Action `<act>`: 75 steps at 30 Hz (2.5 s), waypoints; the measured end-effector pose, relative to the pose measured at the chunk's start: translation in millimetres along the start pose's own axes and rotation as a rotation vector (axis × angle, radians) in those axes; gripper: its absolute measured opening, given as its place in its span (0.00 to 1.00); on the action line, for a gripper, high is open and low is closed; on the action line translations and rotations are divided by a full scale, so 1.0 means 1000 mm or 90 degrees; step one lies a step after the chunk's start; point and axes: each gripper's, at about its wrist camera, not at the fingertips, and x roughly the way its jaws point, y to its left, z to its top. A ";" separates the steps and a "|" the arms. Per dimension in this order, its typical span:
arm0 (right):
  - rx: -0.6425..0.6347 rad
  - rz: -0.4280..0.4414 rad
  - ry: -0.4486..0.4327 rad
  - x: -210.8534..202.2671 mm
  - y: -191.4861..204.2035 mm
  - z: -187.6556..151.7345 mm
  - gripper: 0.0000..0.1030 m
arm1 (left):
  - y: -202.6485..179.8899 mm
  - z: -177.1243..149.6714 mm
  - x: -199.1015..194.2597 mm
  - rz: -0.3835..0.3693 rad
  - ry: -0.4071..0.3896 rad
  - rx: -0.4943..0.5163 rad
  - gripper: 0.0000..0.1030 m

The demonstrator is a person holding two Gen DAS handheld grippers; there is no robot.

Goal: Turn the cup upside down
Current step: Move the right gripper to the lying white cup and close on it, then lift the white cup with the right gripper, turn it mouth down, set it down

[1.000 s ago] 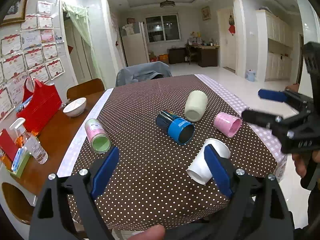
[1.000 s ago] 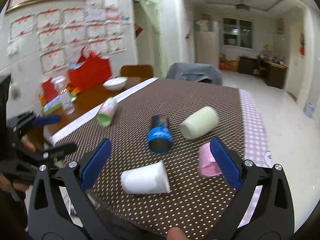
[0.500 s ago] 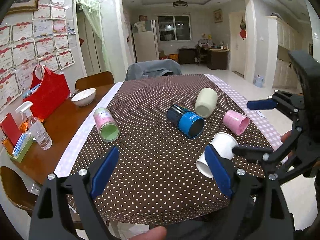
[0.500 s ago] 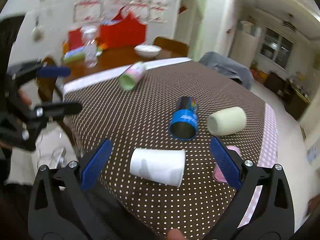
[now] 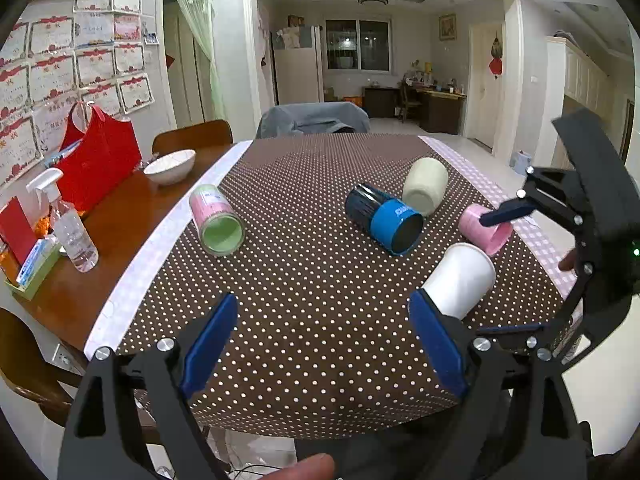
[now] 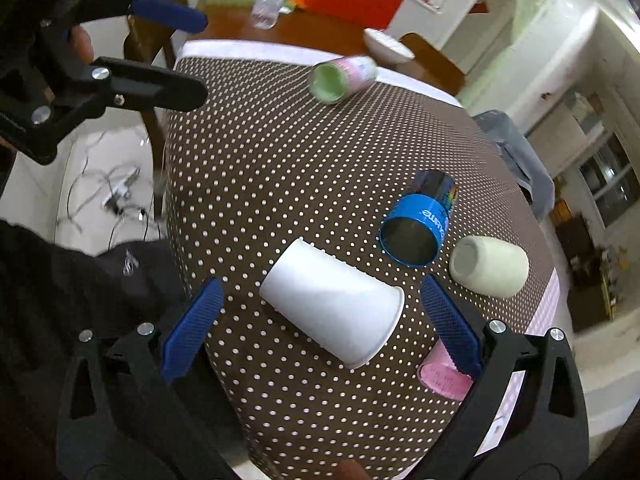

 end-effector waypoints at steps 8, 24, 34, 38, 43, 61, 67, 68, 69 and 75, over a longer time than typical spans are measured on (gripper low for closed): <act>-0.123 0.015 0.082 0.028 0.001 0.002 0.94 | 0.004 -0.008 0.013 -0.006 0.025 -0.008 0.84; -0.297 0.041 0.221 0.087 0.020 0.012 0.72 | 0.010 -0.021 0.026 -0.010 0.055 -0.023 0.84; -0.160 0.034 0.167 0.071 -0.015 0.009 0.60 | 0.006 -0.019 0.024 -0.010 0.051 -0.021 0.84; -0.090 0.037 0.124 0.056 -0.031 0.007 0.60 | 0.001 -0.014 0.022 -0.013 0.044 -0.016 0.84; 0.027 0.050 0.049 0.036 -0.053 0.002 0.60 | -0.007 -0.006 0.017 -0.017 0.032 -0.006 0.84; 0.509 0.109 -0.279 0.012 -0.081 -0.034 0.60 | -0.012 0.008 0.006 -0.011 0.009 -0.018 0.84; 0.535 0.054 -0.294 0.029 -0.066 -0.038 0.60 | -0.008 0.008 0.013 -0.010 0.021 -0.025 0.84; 0.537 0.049 -0.291 0.032 -0.064 -0.038 0.60 | -0.008 0.008 0.013 -0.010 0.022 -0.026 0.84; 0.538 0.039 -0.288 0.034 -0.061 -0.038 0.60 | -0.007 0.007 0.014 -0.010 0.024 -0.027 0.84; 0.539 0.030 -0.252 0.048 -0.051 -0.045 0.62 | -0.007 0.006 0.020 -0.012 0.032 -0.028 0.84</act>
